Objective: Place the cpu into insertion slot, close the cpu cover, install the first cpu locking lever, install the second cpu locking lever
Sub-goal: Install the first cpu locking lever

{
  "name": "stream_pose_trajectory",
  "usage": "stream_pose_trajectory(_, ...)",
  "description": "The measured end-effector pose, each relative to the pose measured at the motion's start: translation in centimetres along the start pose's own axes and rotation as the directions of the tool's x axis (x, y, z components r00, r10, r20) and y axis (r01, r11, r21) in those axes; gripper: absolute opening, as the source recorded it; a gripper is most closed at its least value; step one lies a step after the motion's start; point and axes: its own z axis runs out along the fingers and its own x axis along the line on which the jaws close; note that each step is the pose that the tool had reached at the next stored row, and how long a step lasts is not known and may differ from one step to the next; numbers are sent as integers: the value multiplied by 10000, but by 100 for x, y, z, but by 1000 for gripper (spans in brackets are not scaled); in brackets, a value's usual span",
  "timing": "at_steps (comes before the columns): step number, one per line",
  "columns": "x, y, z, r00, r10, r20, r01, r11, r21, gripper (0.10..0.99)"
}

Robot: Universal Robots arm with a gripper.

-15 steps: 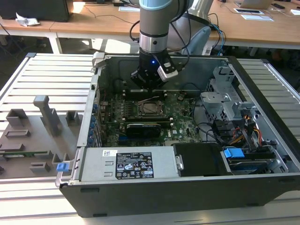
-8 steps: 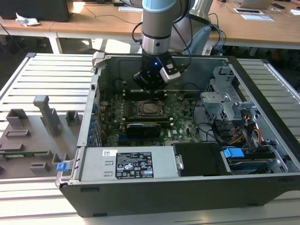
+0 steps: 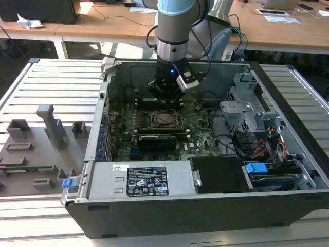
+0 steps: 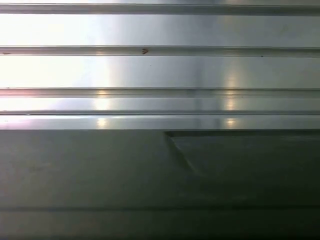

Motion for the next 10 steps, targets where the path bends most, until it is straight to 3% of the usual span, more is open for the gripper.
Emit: stream_pose_trajectory(10, -50, 0, 53, 10000, -1, -5, 1, 9999, 135, 106)
